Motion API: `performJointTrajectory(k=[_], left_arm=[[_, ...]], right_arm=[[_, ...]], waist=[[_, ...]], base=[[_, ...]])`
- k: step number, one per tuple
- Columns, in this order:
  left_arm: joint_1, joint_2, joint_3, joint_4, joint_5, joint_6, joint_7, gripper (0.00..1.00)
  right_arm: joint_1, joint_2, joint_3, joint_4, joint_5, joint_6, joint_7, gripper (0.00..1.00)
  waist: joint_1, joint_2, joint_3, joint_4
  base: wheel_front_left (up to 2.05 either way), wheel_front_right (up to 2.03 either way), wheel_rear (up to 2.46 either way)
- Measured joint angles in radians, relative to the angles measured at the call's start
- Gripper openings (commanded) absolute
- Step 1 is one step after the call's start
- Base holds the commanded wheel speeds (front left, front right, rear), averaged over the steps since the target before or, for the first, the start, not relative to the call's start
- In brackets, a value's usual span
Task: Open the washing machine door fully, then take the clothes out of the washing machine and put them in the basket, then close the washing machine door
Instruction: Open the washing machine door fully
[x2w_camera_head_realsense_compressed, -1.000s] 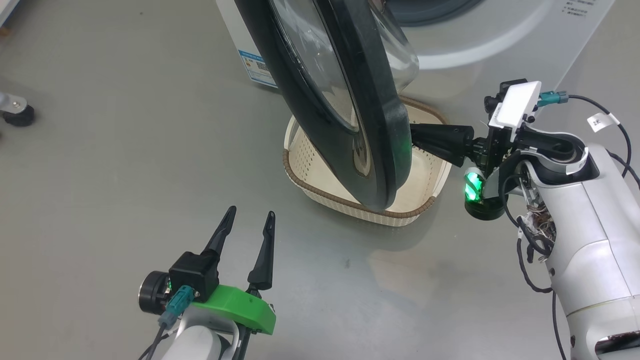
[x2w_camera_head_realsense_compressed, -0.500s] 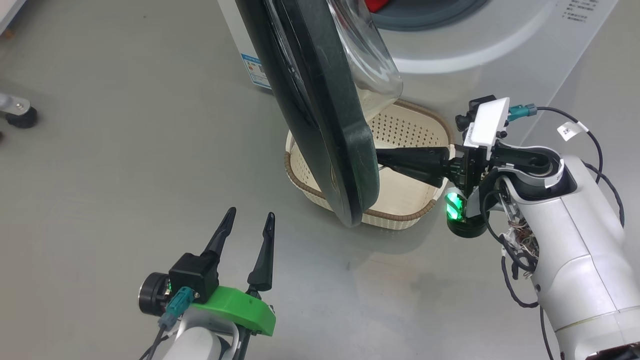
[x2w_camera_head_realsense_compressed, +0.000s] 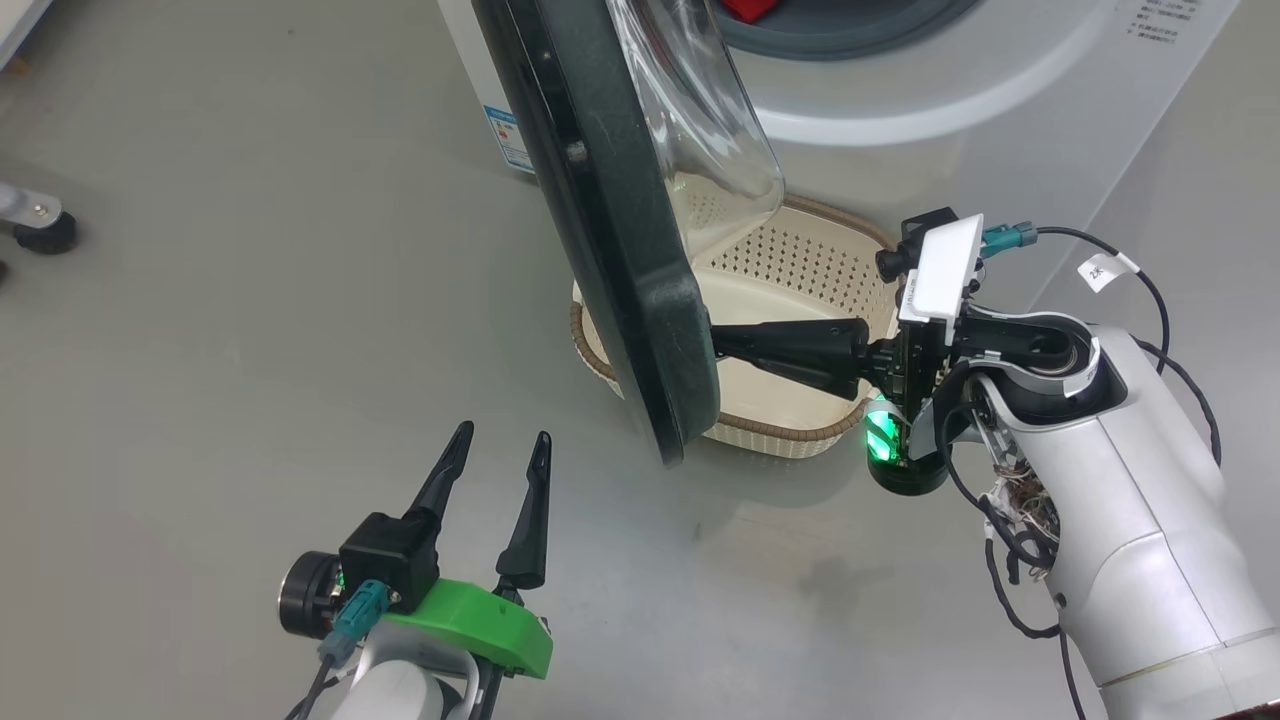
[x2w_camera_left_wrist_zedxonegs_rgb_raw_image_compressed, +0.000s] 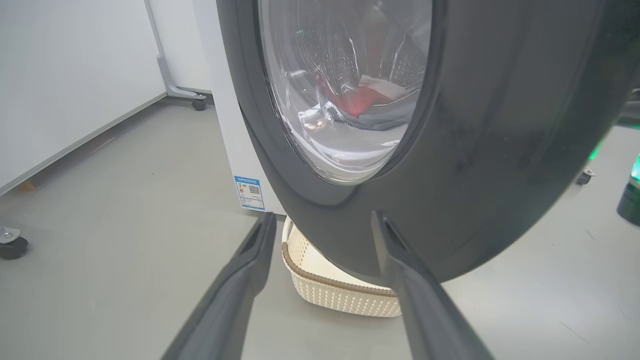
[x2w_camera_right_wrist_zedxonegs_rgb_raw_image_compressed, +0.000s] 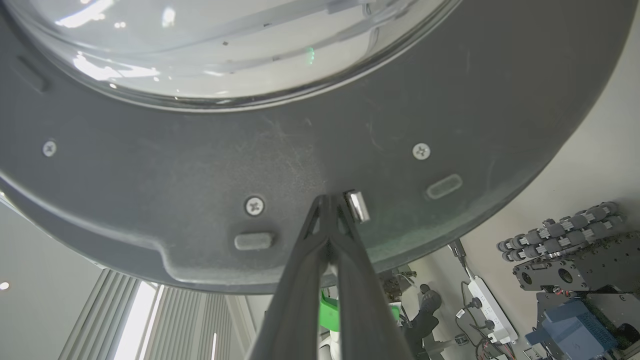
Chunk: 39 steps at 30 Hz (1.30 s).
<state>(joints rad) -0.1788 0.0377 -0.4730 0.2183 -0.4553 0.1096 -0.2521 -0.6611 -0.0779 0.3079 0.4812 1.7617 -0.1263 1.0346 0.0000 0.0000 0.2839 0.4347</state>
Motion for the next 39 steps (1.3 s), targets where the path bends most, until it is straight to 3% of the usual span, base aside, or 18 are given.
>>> performJointTrajectory(k=[16,19,28,32,33,36,39], left_arm=[[0.001,0.000,0.000,0.001,0.008,0.001,0.000,1.00],[0.003,0.000,0.005,0.003,0.010,0.001,0.000,1.00],[0.022,0.000,0.045,0.025,0.048,0.001,0.000,1.00],[0.028,0.000,0.066,0.035,0.065,0.001,0.000,1.00],[0.037,0.000,0.081,0.041,0.072,0.001,0.000,1.00],[0.055,0.001,0.110,0.049,0.080,0.001,0.000,1.00],[0.064,0.008,0.130,0.054,0.096,0.001,0.000,1.00]], right_arm=[[0.037,0.004,0.027,-0.051,0.040,0.000,-0.037,0.00],[0.039,0.002,0.029,-0.090,-0.006,0.002,-0.075,0.00],[0.069,-0.088,0.052,-0.152,-0.212,0.133,-0.218,0.00],[0.097,-0.158,0.075,-0.185,-0.368,0.221,-0.321,0.00],[0.105,-0.209,0.099,-0.203,-0.473,0.252,-0.373,0.00],[0.132,-0.275,0.124,-0.227,-0.607,0.253,-0.450,0.00],[0.173,-0.301,0.140,-0.257,-0.696,0.251,-0.534,0.00]], waist=[[0.0000,0.0000,-0.008,-0.007],[0.0000,0.0000,-0.019,-0.011],[0.0000,0.0000,-0.065,-0.051],[0.0000,0.0000,-0.091,-0.081],[0.0000,0.0000,-0.104,-0.097],[0.0000,0.0000,-0.125,-0.124],[0.0000,0.0000,-0.145,-0.155]], base=[[0.00,0.00,0.00],[0.00,0.00,0.00],[0.00,0.00,0.00],[0.00,0.00,0.00],[0.00,0.00,0.00],[0.00,0.00,0.00],[0.00,0.00,0.00]])
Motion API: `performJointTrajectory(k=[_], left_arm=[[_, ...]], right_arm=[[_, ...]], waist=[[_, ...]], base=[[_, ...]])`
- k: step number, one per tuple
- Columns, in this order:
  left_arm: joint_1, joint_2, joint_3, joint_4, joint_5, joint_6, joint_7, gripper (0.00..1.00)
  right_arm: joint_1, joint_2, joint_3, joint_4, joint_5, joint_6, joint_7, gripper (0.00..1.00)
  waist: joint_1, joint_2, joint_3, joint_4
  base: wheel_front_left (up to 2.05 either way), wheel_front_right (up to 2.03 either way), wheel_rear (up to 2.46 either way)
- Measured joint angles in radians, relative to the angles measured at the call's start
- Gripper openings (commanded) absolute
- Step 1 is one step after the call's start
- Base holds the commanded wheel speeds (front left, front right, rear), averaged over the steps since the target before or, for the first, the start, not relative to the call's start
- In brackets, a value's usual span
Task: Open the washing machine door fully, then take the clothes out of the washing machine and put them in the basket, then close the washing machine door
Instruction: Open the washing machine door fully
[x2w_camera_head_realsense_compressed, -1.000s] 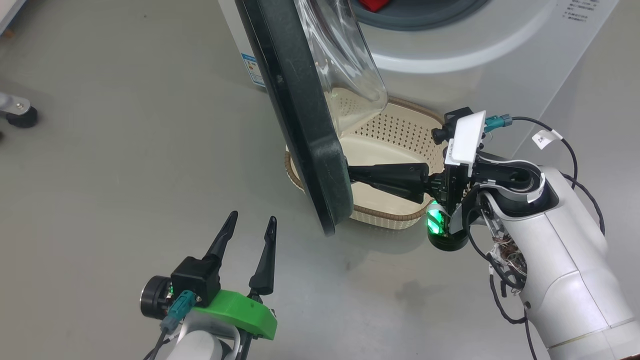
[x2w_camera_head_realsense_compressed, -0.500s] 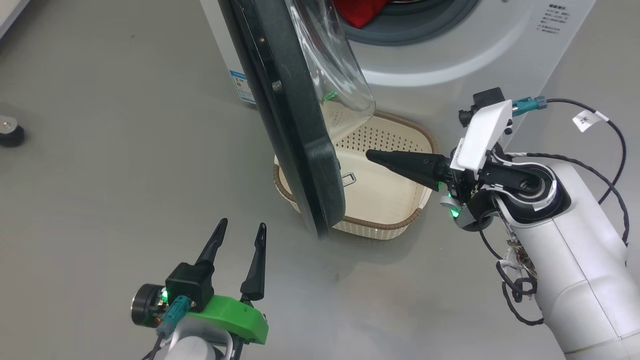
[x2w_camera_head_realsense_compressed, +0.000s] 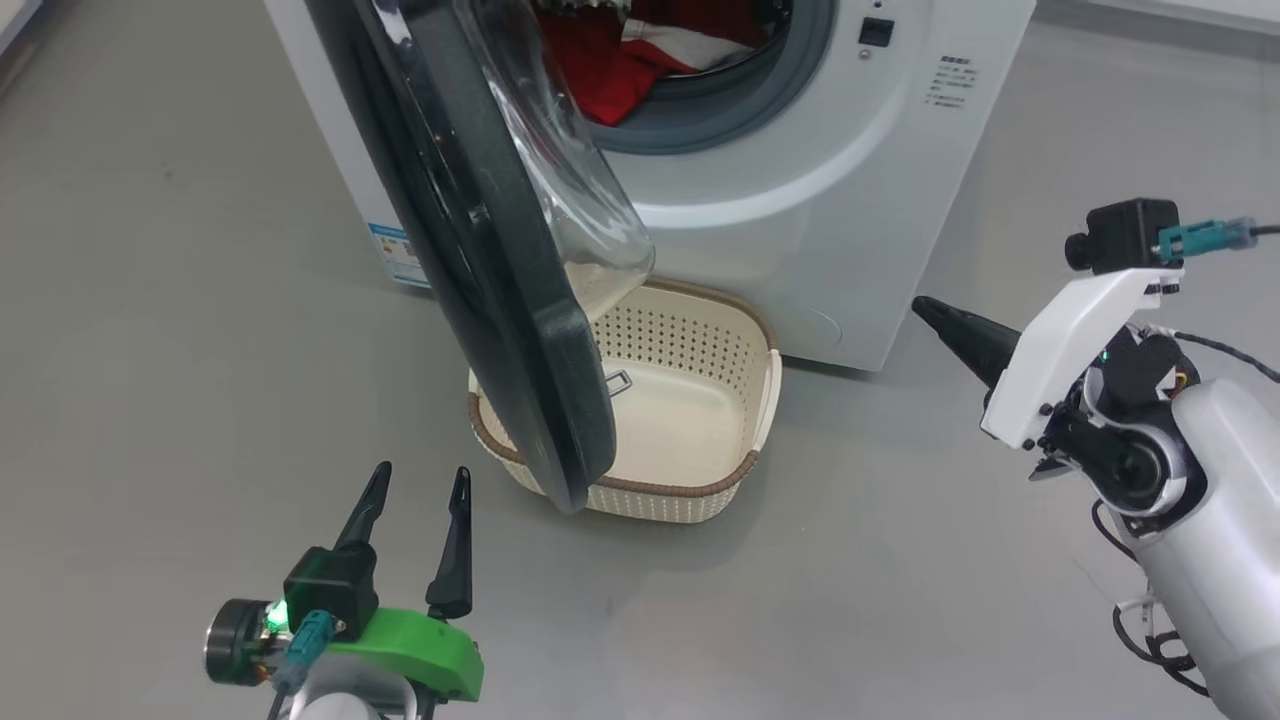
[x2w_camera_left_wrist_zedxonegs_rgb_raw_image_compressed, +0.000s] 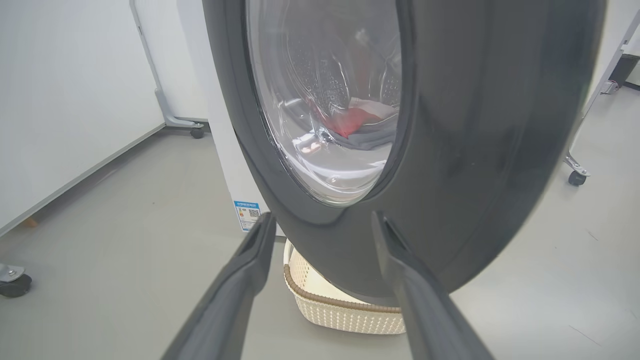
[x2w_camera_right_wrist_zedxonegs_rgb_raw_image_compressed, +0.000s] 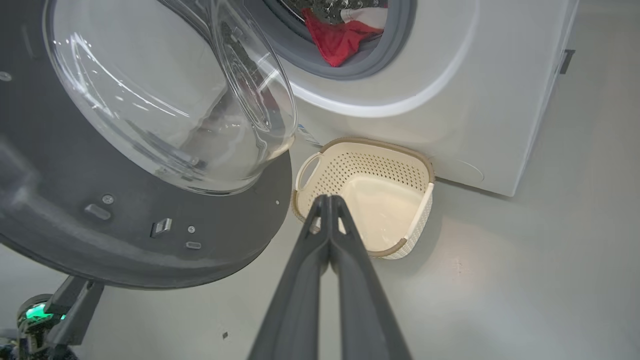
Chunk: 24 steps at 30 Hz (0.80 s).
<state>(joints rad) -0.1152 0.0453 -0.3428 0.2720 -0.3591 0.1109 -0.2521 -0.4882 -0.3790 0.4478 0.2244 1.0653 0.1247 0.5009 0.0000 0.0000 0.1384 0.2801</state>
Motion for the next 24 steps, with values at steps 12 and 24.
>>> performJointTrajectory(k=[12,24], left_arm=[[0.039,0.046,0.062,0.006,0.047,-0.001,0.000,1.00],[0.079,0.039,0.085,0.006,0.065,-0.019,0.000,1.00]], right_arm=[[0.195,-0.072,0.048,-0.063,-0.253,0.000,-0.315,0.00],[0.374,-0.088,-0.027,-0.067,-0.386,-0.102,-0.609,0.00]], waist=[[0.0000,0.0000,-0.074,-0.119],[0.0000,0.0000,-0.136,-0.190]], base=[[0.00,0.00,0.00],[0.00,0.00,0.00]])
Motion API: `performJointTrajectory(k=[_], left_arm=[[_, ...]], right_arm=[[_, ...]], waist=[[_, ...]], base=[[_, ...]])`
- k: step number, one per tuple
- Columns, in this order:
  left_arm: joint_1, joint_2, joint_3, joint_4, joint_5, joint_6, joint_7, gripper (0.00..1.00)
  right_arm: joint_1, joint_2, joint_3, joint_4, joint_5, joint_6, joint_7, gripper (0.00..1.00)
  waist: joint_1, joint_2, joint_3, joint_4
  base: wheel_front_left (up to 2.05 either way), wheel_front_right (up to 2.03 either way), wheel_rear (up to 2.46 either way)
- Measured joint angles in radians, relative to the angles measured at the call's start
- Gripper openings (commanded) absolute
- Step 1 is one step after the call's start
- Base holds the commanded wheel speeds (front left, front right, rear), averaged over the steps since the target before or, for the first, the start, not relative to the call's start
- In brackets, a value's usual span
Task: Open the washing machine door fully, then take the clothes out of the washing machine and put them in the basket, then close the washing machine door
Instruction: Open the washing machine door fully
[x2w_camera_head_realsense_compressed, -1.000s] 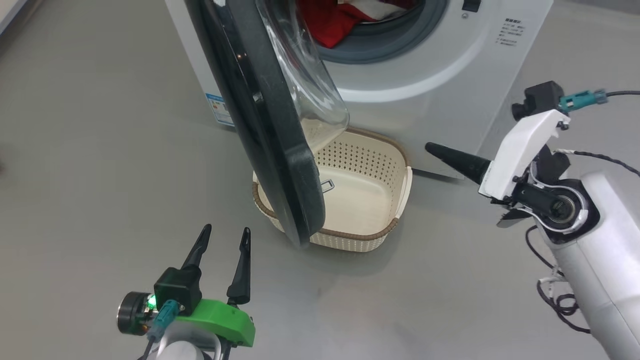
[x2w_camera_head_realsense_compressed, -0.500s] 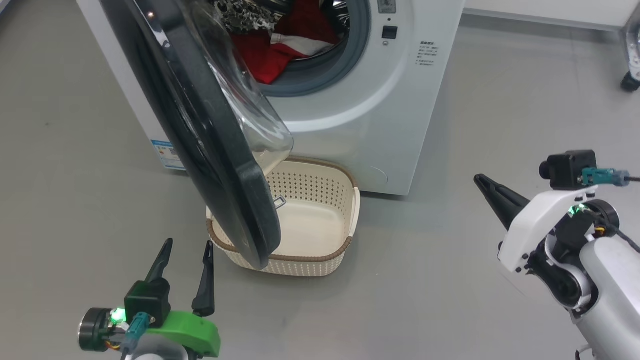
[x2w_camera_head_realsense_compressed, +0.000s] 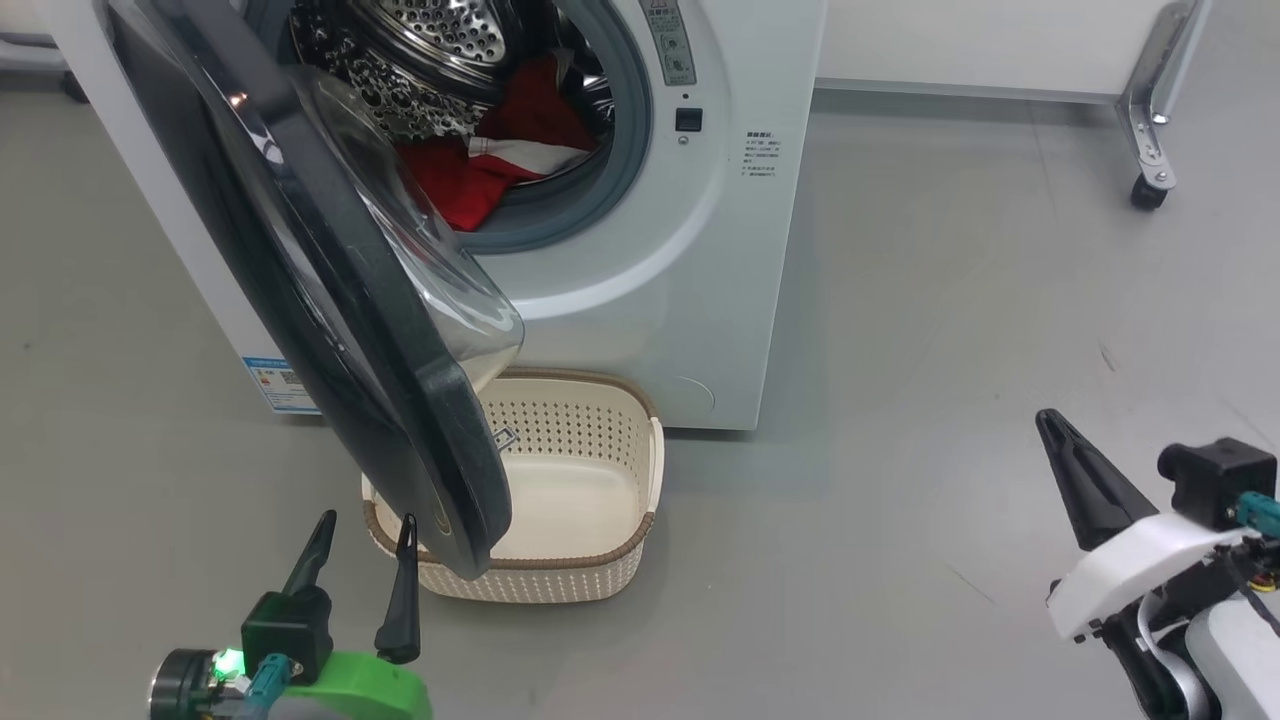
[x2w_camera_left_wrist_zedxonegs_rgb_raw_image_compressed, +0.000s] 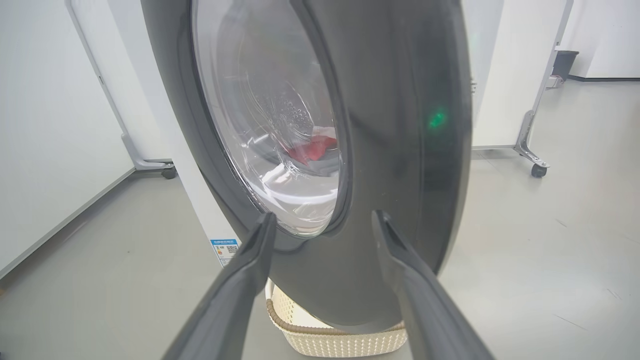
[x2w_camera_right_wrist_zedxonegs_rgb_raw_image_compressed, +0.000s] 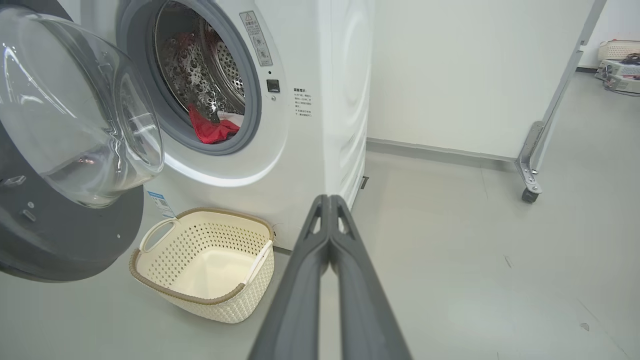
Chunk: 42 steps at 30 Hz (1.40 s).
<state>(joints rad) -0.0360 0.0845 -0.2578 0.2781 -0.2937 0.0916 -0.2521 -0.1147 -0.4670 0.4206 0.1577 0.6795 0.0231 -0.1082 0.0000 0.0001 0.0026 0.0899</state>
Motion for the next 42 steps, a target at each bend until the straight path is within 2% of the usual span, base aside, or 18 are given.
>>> performJointTrajectory(k=[7,9,10,18,42], left_arm=[[0.002,-0.008,0.029,-0.006,0.003,-0.002,0.000,1.00],[0.002,-0.010,0.037,-0.007,0.003,-0.005,0.000,1.00],[0.002,-0.011,0.039,-0.007,0.003,-0.008,0.000,1.00],[0.012,-0.017,0.058,-0.011,0.007,-0.010,0.000,1.00],[0.027,-0.032,0.085,-0.012,0.031,-0.036,0.000,1.00]], right_arm=[[0.084,0.031,-0.025,0.001,-0.022,-0.061,-0.121,0.00],[0.099,0.036,-0.030,0.001,-0.028,-0.073,-0.136,0.94],[0.105,0.039,-0.030,0.001,-0.032,-0.079,-0.135,1.00],[0.130,0.052,-0.050,0.001,-0.077,-0.097,-0.137,1.00],[0.167,0.108,-0.119,-0.050,-0.162,-0.096,-0.140,1.00]], waist=[[0.0000,0.0000,-0.006,-0.007],[0.0000,0.0000,-0.007,-0.008],[0.0000,0.0000,-0.008,-0.008],[0.0000,0.0000,-0.012,-0.016],[0.0000,0.0000,-0.012,-0.033]], base=[[0.00,0.00,0.00],[0.00,0.00,0.00],[0.00,0.00,0.00],[0.00,0.00,0.00],[0.00,0.00,0.00]])
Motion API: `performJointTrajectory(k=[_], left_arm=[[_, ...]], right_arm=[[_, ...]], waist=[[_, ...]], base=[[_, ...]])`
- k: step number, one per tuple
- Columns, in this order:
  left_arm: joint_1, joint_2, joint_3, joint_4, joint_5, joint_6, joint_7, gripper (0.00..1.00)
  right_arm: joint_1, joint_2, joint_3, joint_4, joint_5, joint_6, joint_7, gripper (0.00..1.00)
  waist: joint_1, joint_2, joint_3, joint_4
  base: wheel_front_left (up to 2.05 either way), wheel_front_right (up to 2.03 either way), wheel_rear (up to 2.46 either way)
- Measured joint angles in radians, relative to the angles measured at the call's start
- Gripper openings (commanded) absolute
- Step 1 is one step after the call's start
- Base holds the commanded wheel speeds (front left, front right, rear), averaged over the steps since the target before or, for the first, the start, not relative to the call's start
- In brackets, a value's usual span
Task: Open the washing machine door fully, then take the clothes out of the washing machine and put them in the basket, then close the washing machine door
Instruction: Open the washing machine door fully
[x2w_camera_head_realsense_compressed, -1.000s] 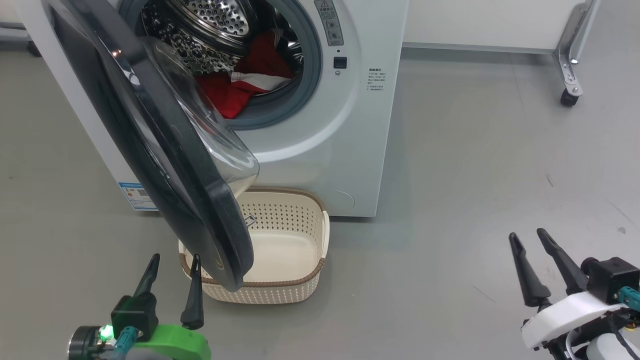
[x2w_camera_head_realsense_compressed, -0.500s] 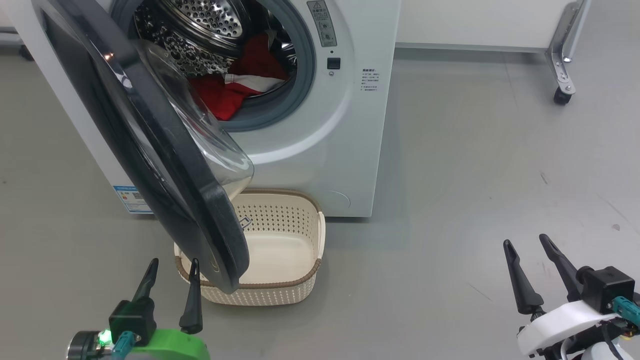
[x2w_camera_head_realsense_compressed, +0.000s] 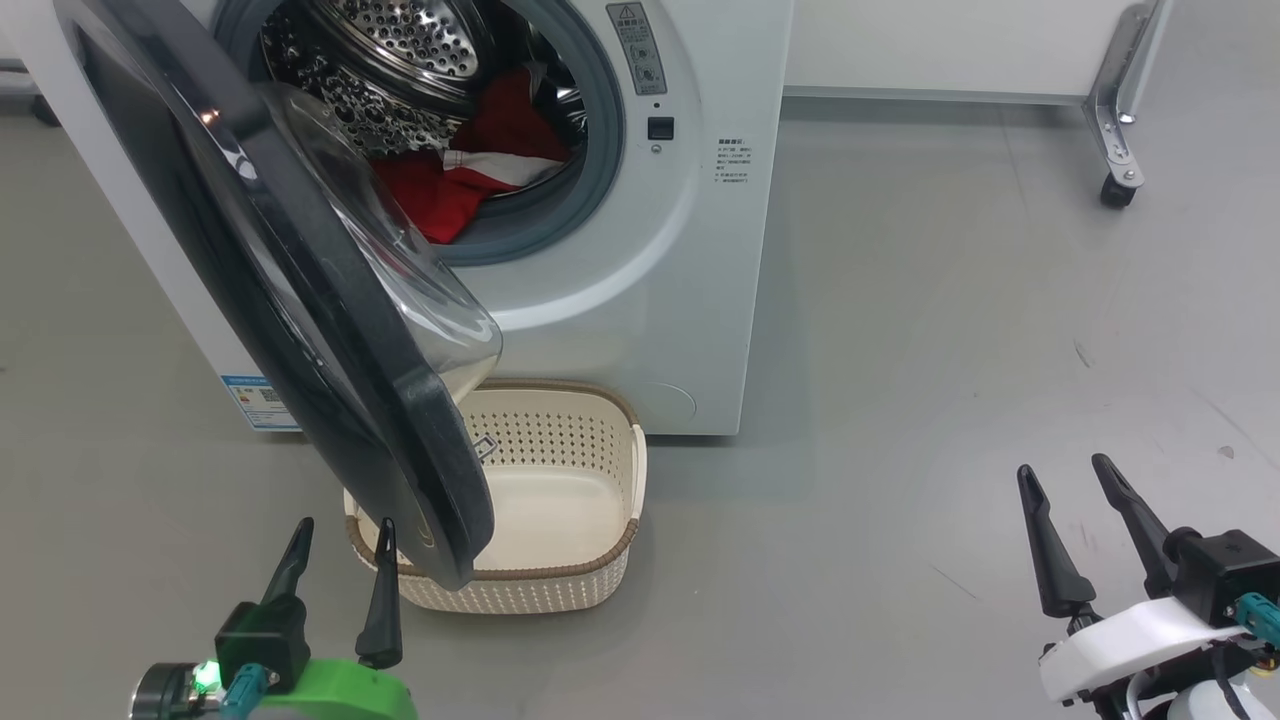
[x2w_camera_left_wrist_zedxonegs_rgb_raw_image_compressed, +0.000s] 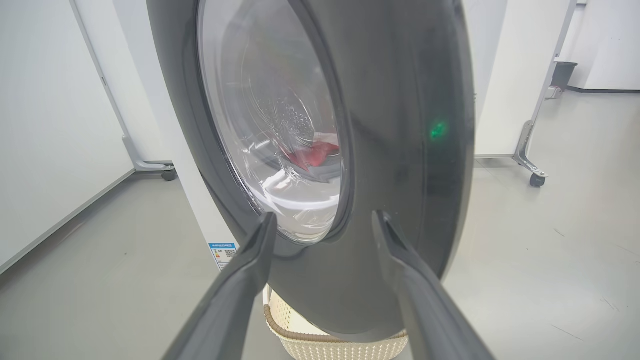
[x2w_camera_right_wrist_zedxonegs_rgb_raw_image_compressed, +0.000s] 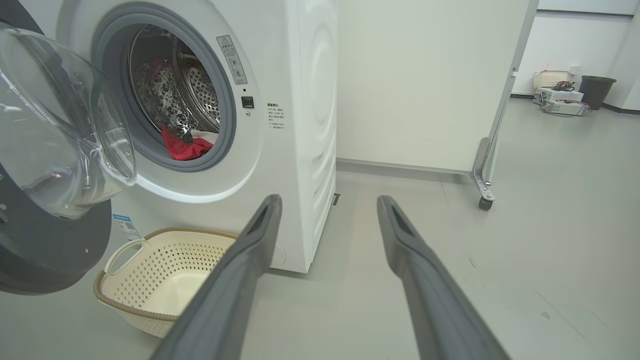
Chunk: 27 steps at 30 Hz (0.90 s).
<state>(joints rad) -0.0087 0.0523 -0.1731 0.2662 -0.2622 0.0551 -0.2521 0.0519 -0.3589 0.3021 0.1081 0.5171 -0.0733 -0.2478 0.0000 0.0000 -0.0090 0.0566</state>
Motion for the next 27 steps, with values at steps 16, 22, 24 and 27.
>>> performJointTrajectory(k=[16,22,24,27], left_arm=[[0.013,-0.003,0.009,0.000,0.009,-0.009,0.000,1.00],[0.014,-0.004,0.014,-0.002,0.009,-0.014,0.000,1.00],[0.014,-0.004,0.015,-0.002,0.009,-0.017,0.000,1.00],[0.014,-0.005,0.016,-0.006,0.009,-0.018,0.000,1.00]], right_arm=[[0.021,0.022,-0.038,-0.016,-0.042,0.012,0.000,1.00],[0.038,0.045,-0.058,-0.025,-0.036,0.031,0.000,1.00],[0.040,0.045,-0.064,-0.025,-0.038,0.031,0.000,1.00],[0.040,0.047,-0.070,-0.025,-0.044,0.039,0.000,1.00]], waist=[[0.0000,0.0000,-0.001,-0.003],[0.0000,0.0000,-0.001,-0.002],[0.0000,0.0000,0.000,-0.002],[0.0000,0.0000,0.001,-0.002]], base=[[0.00,0.00,0.00],[0.00,0.00,0.00],[0.00,0.00,0.00],[0.00,0.00,0.00]])
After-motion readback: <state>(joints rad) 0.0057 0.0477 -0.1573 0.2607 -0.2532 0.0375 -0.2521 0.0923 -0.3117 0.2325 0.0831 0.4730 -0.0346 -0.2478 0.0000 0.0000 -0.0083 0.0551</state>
